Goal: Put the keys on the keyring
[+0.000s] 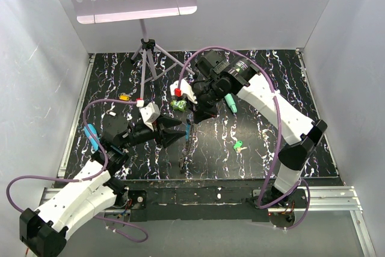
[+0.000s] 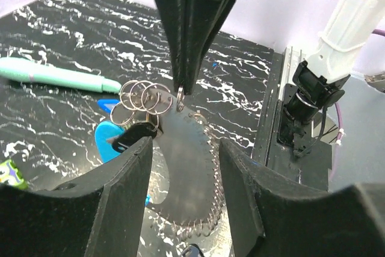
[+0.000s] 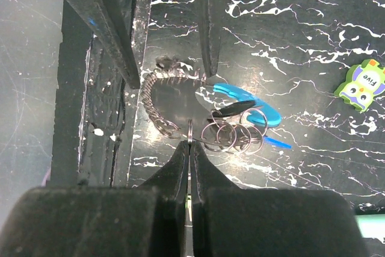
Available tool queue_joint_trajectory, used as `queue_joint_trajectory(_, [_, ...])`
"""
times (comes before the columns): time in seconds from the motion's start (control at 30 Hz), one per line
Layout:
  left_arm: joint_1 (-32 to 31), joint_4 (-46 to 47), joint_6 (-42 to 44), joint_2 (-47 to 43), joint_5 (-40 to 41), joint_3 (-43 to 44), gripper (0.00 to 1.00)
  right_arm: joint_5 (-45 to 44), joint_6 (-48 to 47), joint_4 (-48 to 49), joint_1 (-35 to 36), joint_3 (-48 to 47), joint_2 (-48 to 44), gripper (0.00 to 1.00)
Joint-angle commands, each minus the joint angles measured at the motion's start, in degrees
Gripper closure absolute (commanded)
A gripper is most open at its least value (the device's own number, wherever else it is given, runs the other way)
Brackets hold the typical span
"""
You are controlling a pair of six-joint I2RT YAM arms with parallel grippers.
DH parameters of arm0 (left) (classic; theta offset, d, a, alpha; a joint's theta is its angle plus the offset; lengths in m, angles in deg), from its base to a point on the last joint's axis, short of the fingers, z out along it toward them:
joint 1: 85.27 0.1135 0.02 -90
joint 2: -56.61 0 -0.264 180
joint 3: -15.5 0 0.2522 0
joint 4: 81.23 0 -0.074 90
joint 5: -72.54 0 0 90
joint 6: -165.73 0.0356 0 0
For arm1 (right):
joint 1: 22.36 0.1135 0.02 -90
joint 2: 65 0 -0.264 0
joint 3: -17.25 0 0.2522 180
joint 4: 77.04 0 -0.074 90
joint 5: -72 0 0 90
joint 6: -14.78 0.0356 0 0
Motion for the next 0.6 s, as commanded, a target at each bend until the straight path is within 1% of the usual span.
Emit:
queue_joint_trajectory(0.0, [-0.1,13.0,-2.2,-0.6,-3.4,-3.2,0.53,1.5,-0.7,-7.0,0.5,-1.2,-1.0,0.99])
queue_joint_trajectory(0.07, [-0.1,16.2,-3.3,-0.2,-4.0,-4.1,0.56,1.9,-0.6,-7.0,0.5,-1.4,-0.8,0.99])
queue_joint_trajectory(0.27, [0.0,19.4,-5.1,2.9,-4.0,-4.3,0.65,3.4,-0.1,-6.9,0.8,-1.8,-0.8,0.99])
queue_joint_trajectory(0.37, [-0.1,21.3,-5.4,3.8,-3.2,-4.3,0.65,3.7,0.0,-6.9,1.0,-1.7,-0.8,0.99])
queue_joint_trajectory(0.57, [-0.1,22.2,-5.4,5.6,-3.5,-3.8,0.65,4.2,0.2,-6.9,1.2,-1.5,-0.8,0.99])
